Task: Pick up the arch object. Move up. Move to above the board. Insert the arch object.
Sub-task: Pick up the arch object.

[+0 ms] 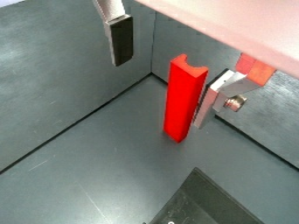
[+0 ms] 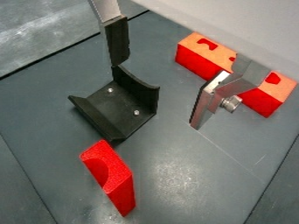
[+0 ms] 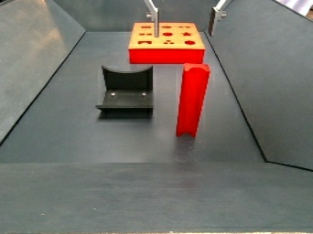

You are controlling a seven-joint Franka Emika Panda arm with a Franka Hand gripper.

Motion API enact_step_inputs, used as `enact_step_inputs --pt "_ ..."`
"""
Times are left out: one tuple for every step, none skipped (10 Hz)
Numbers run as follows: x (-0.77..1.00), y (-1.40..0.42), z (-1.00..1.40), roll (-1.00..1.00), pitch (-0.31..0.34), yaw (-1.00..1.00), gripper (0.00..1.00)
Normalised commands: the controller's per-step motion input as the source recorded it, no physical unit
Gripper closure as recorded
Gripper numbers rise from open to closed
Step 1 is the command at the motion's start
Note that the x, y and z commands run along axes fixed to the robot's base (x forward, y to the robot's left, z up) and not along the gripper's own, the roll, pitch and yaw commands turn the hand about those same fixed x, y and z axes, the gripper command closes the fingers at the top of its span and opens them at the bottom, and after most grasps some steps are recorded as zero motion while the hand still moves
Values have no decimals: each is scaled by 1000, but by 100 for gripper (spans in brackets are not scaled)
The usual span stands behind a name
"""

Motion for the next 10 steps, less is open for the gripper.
enact_step_inputs --pt "0 194 -60 0 0 20 0" --pt "0 634 -460 -60 7 314 0" --pt "0 766 -706 -123 0 151 0" --pt "-34 866 -657 -191 0 3 0" --pt "0 751 -591 -287 3 -34 0" --pt "-243 711 -563 -313 -17 -37 0" --pt "-237 620 -537 -327 -83 0 0" --pt "0 326 -600 -290 0 0 0" --pt "0 11 -166 -111 0 0 0" --pt "0 -131 0 0 0 23 0"
